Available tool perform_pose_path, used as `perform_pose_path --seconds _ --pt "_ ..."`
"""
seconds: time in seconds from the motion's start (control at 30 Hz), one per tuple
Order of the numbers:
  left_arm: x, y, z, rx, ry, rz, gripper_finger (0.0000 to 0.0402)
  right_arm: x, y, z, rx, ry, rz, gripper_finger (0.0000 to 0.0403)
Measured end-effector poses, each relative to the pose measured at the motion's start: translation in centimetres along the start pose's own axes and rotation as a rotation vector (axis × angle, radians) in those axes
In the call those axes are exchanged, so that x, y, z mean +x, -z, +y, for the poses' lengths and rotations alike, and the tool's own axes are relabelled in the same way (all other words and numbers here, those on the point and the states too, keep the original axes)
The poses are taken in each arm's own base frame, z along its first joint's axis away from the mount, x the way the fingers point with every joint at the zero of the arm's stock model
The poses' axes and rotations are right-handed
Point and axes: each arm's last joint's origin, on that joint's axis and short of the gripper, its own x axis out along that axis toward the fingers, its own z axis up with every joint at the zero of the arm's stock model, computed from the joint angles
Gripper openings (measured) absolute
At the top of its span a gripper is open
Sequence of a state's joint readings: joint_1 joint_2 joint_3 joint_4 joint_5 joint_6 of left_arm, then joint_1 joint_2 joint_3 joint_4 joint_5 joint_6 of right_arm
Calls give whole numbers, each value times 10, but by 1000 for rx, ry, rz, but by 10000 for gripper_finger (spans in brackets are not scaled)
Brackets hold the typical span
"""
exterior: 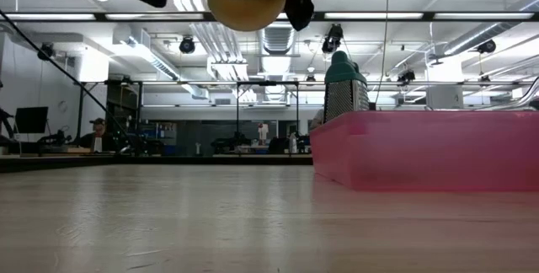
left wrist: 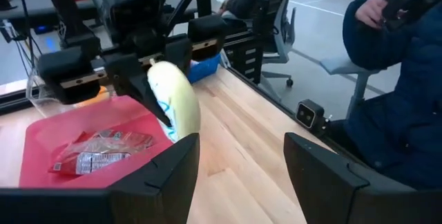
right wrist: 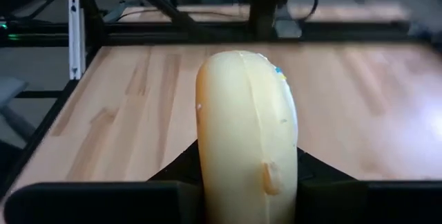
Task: Pick & Place Food Item
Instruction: Put the white donut into the transparent bin
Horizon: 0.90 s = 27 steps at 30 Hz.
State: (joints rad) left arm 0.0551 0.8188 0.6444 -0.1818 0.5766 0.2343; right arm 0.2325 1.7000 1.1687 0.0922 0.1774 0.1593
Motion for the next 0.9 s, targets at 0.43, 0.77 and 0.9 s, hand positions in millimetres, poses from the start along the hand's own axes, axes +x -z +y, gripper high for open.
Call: perform_pose_path --seconds 0.43,0.77,0.9 --pt "0 10 -2 -51 18 72 218 -65 -11 -8 346 74 189 59" --pt "2 12 -1 -50 23 82 218 -148 -9 -33 681 479 224 59" --pt "2 12 -1 -51 22 83 218 -184 7 -44 888 706 292 59"
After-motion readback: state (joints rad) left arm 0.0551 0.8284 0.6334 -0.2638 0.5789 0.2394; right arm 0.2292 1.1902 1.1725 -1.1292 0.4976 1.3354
